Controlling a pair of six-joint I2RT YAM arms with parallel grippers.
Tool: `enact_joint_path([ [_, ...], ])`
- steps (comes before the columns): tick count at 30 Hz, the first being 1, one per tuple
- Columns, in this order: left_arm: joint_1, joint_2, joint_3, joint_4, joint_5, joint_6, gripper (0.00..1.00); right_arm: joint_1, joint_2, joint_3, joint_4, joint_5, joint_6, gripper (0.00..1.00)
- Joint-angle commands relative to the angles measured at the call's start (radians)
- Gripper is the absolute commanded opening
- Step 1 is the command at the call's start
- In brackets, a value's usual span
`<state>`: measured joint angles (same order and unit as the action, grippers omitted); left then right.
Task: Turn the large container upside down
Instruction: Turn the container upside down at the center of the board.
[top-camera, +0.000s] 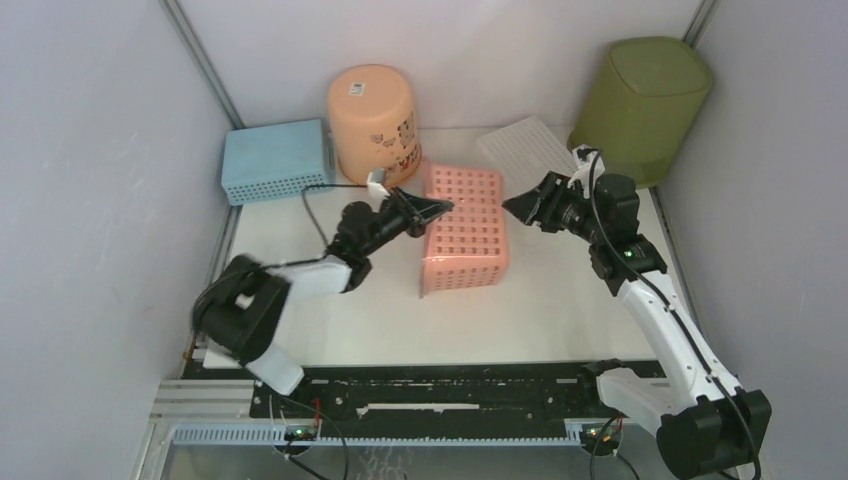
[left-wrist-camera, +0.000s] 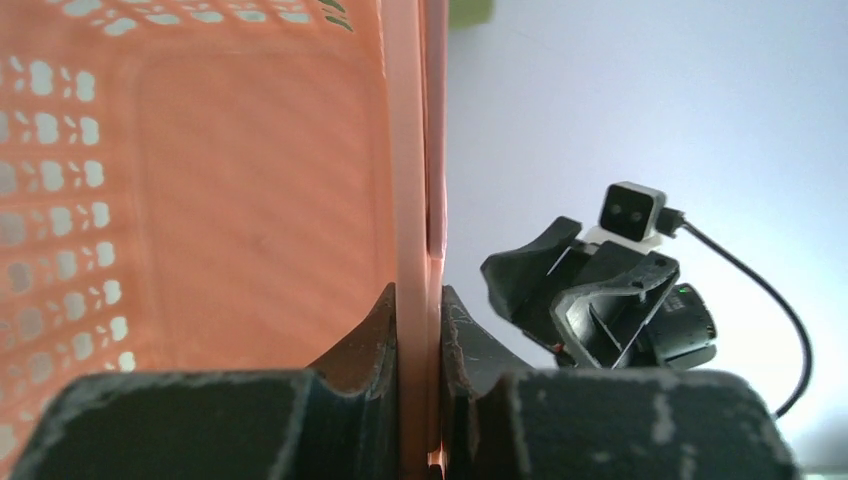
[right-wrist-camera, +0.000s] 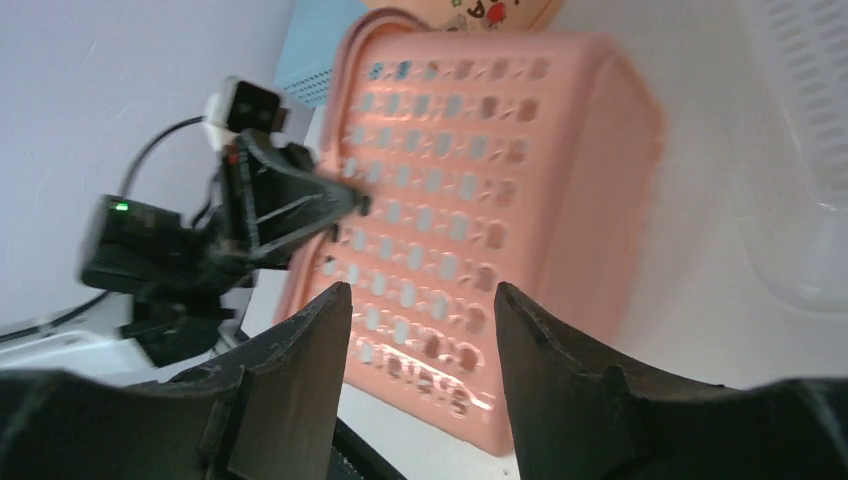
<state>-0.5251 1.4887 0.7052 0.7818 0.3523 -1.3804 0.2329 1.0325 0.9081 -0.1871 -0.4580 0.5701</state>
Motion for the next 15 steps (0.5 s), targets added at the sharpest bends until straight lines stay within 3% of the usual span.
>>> enact_joint_path([
  [1, -0.084, 0.281, 0.146, 0.705, -0.038, -0.340, 0.00, -0.030, -0.041, 0.042, -0.119, -0.015, -0.059, 0.63],
  [7, -0.159, 0.440, 0.247, 0.732, -0.143, -0.356, 0.00, -0.061, -0.075, 0.050, -0.178, -0.020, -0.088, 0.64],
  [11, -0.158, 0.442, 0.196, 0.744, -0.231, -0.379, 0.00, -0.077, -0.085, 0.052, -0.196, -0.021, -0.100, 0.64],
  [15, -0.176, 0.437, 0.255, 0.746, -0.276, -0.430, 0.00, -0.087, -0.093, 0.056, -0.200, -0.028, -0.103, 0.64],
])
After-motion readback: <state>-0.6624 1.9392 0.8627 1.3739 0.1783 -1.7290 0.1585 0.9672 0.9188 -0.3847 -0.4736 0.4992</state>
